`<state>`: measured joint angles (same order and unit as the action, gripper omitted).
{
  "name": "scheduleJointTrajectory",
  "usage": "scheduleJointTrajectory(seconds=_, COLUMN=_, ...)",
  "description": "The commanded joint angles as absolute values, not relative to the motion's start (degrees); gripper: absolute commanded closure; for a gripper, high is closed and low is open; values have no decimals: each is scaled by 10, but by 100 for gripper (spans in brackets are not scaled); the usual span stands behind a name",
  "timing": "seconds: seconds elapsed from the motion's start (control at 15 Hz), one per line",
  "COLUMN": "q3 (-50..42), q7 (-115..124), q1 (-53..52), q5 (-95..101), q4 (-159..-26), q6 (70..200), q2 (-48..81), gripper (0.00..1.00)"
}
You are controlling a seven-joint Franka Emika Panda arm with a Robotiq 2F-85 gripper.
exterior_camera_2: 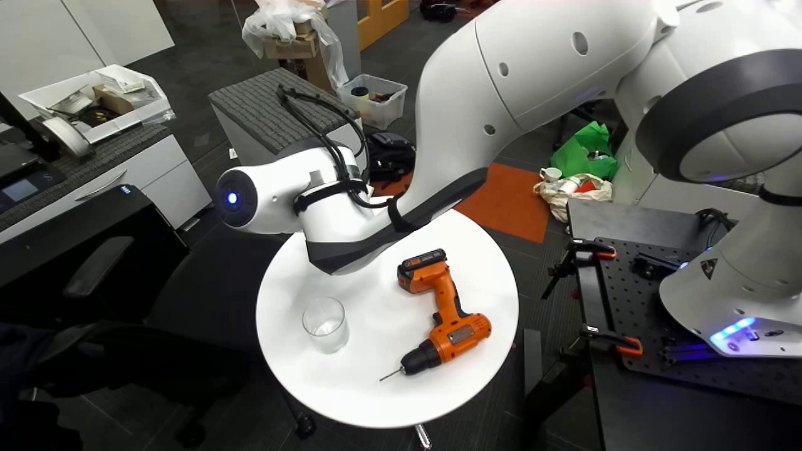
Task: Remove the marker from the table and put it inside the glass cup
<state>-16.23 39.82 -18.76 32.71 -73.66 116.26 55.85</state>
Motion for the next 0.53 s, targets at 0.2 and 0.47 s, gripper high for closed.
scheduleJointTrajectory(seconds=0.2, q3=-167, q7=446, q1=-211, q5=380, q4=-756, q6=1160, q2=542, gripper=95)
scheduleJointTrajectory(seconds=0.47, q3=-165, q7=499, q1=-229, q5=438, q4=-761, q6=1164, q2=540, gripper=95)
